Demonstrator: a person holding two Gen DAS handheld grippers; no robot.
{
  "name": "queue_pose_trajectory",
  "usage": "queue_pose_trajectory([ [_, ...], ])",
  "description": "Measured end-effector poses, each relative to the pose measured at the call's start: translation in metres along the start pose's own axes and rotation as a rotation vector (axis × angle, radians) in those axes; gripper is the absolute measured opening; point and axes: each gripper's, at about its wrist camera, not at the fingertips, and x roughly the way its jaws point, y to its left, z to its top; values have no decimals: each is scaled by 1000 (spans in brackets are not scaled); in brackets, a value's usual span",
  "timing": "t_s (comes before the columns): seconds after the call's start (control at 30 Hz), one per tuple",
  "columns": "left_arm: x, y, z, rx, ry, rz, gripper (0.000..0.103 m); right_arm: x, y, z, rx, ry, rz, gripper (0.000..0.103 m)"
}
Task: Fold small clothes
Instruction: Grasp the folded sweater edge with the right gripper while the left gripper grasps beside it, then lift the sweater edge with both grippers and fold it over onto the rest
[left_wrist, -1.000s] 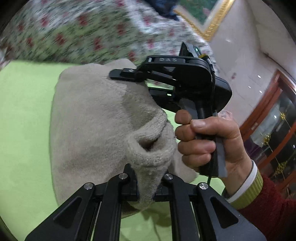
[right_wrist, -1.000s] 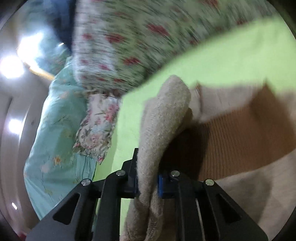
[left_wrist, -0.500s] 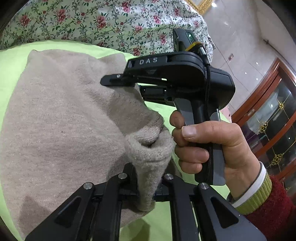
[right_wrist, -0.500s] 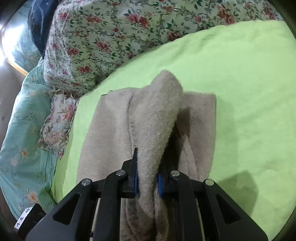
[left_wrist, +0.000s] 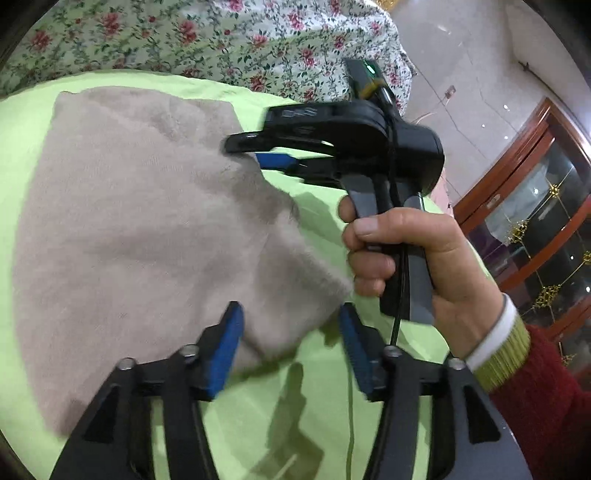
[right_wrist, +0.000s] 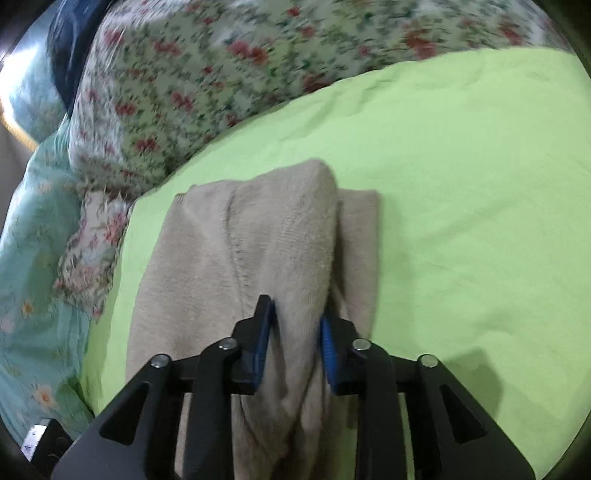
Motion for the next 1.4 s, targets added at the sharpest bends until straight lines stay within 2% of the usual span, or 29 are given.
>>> queue_pose_trajectory([
  [0.03, -11, 2, -4, -1, -9, 0, 68, -7, -1, -3, 4, -16, -17, 59],
  [0.1, -32, 7, -8, -3, -34, 13, 76, -20, -2, -11, 14, -45, -4, 80],
  [0.13, -44, 14, -7, -14, -52, 28, 82, -27, -3, -16, 16, -51, 24, 81],
  [0.17, -52, 21, -6, -26, -66, 40, 83, -30, -3, -21, 15, -48, 43, 81],
  [0.3, -76, 64, 2, -110, -97, 103, 85, -34, -1, -41, 4, -6, 62, 82],
  [0.4, -75, 95, 12, -183, -93, 117, 85, -28, 2, -49, -1, 33, 72, 82],
  [0.6, -46, 150, 31, -321, -41, 6, 85, -10, -2, -50, -2, 71, 70, 82],
  [0.67, -31, 164, 37, -363, -16, -1, 85, -4, -3, -46, 2, 76, 87, 82],
  [0.8, -4, 187, 42, -425, -6, -69, 85, 15, -5, -37, 31, 123, 140, 82],
  [0.83, -1, 190, 44, -421, -21, -75, 82, 19, -6, -36, 39, 122, 148, 81],
  [0.87, 0, 189, 46, -409, -30, -72, 71, 21, -5, -35, 41, 124, 154, 76],
  [0.9, 3, 188, 48, -392, -27, -77, 64, 26, -3, -35, 48, 146, 166, 51],
  [0.93, 5, 187, 49, -381, -19, -66, 59, 31, -2, -38, 68, 169, 172, 46],
  [0.97, 6, 186, 51, -377, -22, -61, 52, 32, 2, -40, 57, 161, 158, 44],
  [1.07, -12, 178, 49, -342, -45, -50, 44, 21, 23, -46, 3, 123, 143, 38],
  [1.2, -67, 165, 30, -268, -104, 12, 44, 6, 64, -62, -59, 89, 195, 35],
  [1.4, -158, 176, -25, -277, -172, 121, 44, 25, 136, -103, -146, 116, 296, 35],
])
